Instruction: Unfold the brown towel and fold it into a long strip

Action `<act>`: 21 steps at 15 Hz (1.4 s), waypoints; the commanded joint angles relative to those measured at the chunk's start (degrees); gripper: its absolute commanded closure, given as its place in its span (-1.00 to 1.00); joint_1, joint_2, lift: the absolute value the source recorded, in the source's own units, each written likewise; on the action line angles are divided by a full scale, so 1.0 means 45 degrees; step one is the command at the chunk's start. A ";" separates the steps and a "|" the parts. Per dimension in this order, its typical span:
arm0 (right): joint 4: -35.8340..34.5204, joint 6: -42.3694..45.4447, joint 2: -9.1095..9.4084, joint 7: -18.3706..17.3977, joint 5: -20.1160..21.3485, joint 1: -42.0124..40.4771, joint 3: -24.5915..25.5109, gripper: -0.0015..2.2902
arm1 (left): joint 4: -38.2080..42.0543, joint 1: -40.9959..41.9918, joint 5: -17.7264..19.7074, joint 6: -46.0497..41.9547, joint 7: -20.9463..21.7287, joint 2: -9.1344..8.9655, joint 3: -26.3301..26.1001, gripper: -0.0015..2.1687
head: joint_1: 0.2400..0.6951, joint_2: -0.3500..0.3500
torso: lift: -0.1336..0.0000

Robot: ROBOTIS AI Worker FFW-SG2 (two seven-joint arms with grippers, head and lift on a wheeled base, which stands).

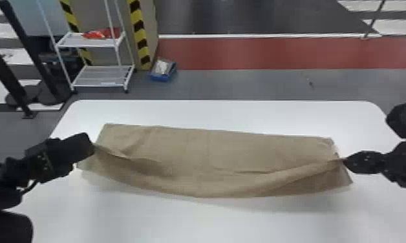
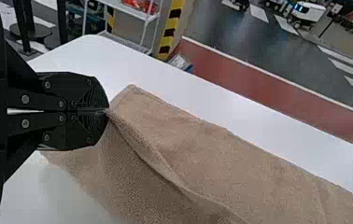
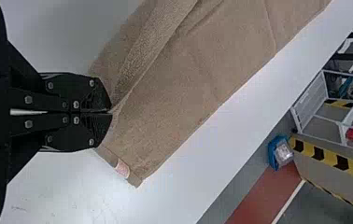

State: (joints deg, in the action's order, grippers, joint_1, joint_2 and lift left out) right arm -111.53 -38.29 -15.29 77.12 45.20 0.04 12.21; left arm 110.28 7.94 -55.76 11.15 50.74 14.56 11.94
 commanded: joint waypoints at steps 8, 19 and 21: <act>0.4024 -0.0038 -0.0040 -0.0166 0.0953 0.3195 -0.0663 0.97 | -0.4253 -0.3639 -0.1398 0.0248 -0.0163 0.0027 -0.1228 0.98 | 1.00 0.04 | -0.70; 0.5410 -0.0116 -0.0138 -0.0322 0.1714 0.4445 -0.1229 0.89 | -0.6284 -0.5163 -0.1730 0.0209 -0.0475 0.0086 -0.1756 0.98 | 1.00 0.00 | -0.70; 0.5410 -0.0350 0.0038 -0.1045 0.1695 0.4426 -0.1288 0.47 | -0.6264 -0.4987 -0.1574 0.0209 -0.1022 0.0086 -0.1736 0.82 | 1.00 0.00 | -0.70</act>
State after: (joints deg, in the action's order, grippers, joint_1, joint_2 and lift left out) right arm -87.22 -39.06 -15.65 73.60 52.81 19.99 6.65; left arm 82.02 -15.06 -63.30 12.09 46.87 14.94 4.06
